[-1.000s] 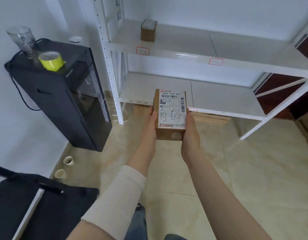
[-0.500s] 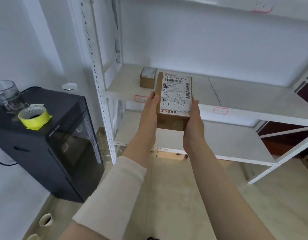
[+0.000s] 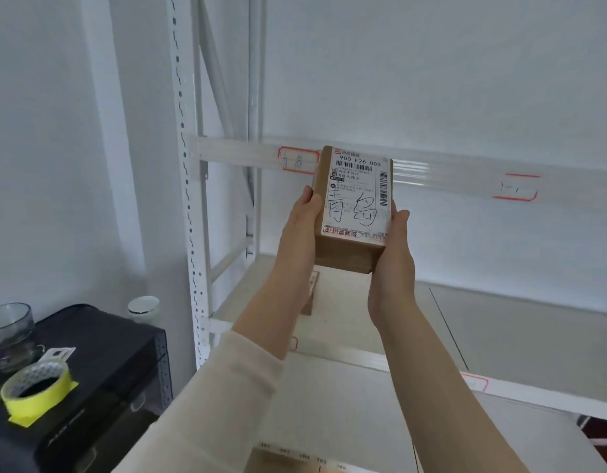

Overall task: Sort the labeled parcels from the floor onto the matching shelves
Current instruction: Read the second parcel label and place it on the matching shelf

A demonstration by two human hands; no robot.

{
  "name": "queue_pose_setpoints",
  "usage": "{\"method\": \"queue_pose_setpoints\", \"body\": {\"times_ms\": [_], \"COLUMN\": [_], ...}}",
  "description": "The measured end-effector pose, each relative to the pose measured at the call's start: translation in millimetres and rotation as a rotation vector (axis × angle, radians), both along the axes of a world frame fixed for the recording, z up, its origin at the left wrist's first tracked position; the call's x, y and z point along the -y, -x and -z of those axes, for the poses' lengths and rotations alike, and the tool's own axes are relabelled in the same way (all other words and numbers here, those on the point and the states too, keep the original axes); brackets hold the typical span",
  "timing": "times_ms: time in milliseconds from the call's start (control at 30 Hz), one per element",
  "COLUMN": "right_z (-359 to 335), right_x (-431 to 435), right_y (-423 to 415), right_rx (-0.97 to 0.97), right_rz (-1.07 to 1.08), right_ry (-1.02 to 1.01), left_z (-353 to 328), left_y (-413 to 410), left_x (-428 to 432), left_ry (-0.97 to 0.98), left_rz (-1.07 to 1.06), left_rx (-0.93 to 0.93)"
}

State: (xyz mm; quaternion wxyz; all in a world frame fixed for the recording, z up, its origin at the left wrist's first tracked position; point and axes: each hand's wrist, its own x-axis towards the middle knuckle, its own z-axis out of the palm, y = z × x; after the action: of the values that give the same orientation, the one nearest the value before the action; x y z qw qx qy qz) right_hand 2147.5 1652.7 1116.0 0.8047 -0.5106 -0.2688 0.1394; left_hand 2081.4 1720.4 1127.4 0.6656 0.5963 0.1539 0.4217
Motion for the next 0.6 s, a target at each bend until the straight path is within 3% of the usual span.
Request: {"method": "queue_pose_setpoints", "body": {"times_ms": [267,600], "right_z": [-68,-134], "right_x": [-55,-151], "right_y": [-48,-99], "right_rx": [0.16,0.426], "right_rz": [0.021,0.046], "right_ry": [-0.009,0.233], "left_z": [-64,-136], "left_y": [-44,-84], "left_x": [-60,-184], "left_ry": [-0.042,-0.337], "left_rz": [0.023,-0.012], "left_rx": [0.074,-0.168]}}
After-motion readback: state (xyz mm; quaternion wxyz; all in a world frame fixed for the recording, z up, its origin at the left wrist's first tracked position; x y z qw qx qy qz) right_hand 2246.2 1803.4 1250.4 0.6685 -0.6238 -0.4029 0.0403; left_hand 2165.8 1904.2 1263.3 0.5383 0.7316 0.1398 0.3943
